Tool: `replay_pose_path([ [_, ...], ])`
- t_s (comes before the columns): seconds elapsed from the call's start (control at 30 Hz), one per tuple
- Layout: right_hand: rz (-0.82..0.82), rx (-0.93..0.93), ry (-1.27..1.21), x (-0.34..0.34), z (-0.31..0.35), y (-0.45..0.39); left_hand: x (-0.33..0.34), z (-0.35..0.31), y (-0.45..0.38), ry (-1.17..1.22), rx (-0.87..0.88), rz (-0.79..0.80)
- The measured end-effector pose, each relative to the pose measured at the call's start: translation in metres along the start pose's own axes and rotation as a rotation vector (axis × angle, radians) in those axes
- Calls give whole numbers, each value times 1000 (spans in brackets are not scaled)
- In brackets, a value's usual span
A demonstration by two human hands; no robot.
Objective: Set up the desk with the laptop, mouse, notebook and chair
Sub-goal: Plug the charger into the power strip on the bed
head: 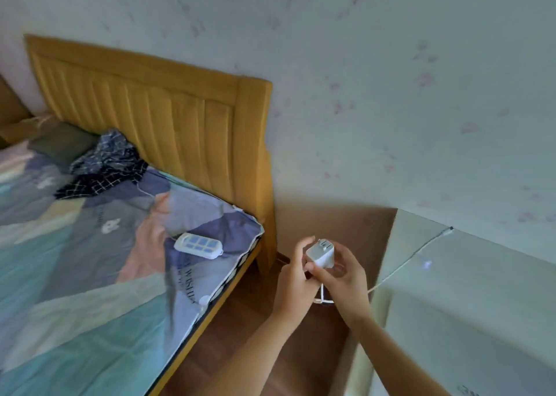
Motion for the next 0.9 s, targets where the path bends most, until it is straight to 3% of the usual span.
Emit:
replay_pose_path([
  [0.27,213,169,-133,179,-40,-30,-132,121,-33,36,-224,-57],
  [0.53,174,500,-215,276,-167,-99,-179,254,-96,80,-479,-130],
  [0.7,89,671,-183,316,-246,-135,-179,350,-130,105,-643,-23],
  [0.9,18,644,21,341,-320,-156,-149,452,-148,26,-712,199],
])
Point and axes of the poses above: each hand's wrist, its own y-axis away from the middle knuckle, its own x-axis out of the palm, z = x × y, the point moved 10 cm from there along -y, towards the middle knuckle, and after that the axes turned 12 degrees about -y, right-handed, at the moved point
